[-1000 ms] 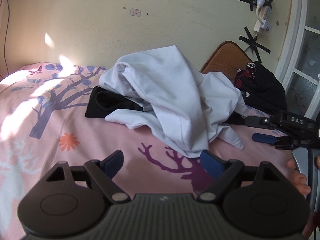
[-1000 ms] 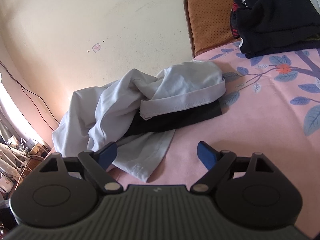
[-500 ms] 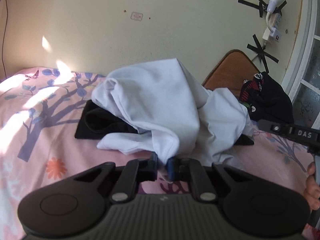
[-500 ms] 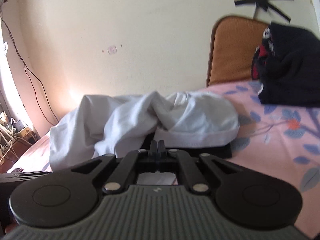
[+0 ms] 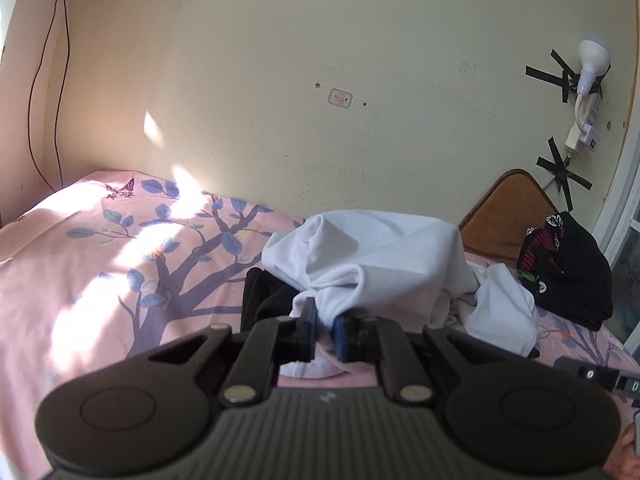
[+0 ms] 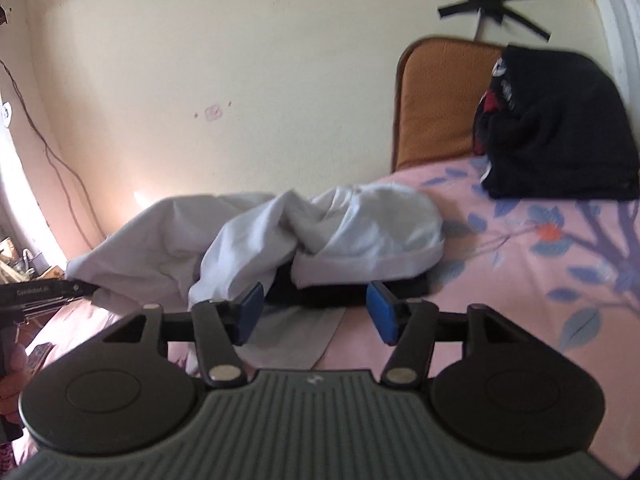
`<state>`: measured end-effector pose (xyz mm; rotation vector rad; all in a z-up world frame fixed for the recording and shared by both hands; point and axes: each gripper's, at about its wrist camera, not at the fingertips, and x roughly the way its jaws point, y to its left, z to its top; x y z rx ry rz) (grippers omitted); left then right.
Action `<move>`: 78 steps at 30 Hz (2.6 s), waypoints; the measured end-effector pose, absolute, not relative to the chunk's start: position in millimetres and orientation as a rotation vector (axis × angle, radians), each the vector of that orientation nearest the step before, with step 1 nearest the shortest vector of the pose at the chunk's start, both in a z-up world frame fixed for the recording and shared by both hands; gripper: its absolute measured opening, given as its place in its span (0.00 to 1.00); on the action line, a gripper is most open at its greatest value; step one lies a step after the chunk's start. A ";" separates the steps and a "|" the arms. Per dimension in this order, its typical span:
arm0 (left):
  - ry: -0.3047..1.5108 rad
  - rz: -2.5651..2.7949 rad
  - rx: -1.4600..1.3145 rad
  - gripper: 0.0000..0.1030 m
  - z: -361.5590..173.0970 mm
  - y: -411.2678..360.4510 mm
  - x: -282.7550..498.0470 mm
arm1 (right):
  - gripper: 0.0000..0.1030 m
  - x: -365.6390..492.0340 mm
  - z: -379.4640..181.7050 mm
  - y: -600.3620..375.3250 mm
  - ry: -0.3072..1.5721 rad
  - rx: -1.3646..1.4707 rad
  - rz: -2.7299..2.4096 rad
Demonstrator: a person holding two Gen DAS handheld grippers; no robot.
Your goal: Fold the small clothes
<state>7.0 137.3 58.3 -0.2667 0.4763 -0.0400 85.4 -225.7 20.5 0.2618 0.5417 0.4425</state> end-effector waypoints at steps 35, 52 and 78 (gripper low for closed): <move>0.584 0.174 -0.313 0.47 60.4 241.1 -67.0 | 0.82 41.0 96.3 -358.2 0.345 0.374 0.397; 0.601 -0.037 -0.228 0.47 35.5 166.3 -67.1 | 0.44 116.3 5.8 -296.4 0.640 0.237 0.318; 0.665 -0.176 -0.108 0.53 34.2 123.6 -97.7 | 0.51 30.9 123.1 -460.4 0.296 0.180 -0.270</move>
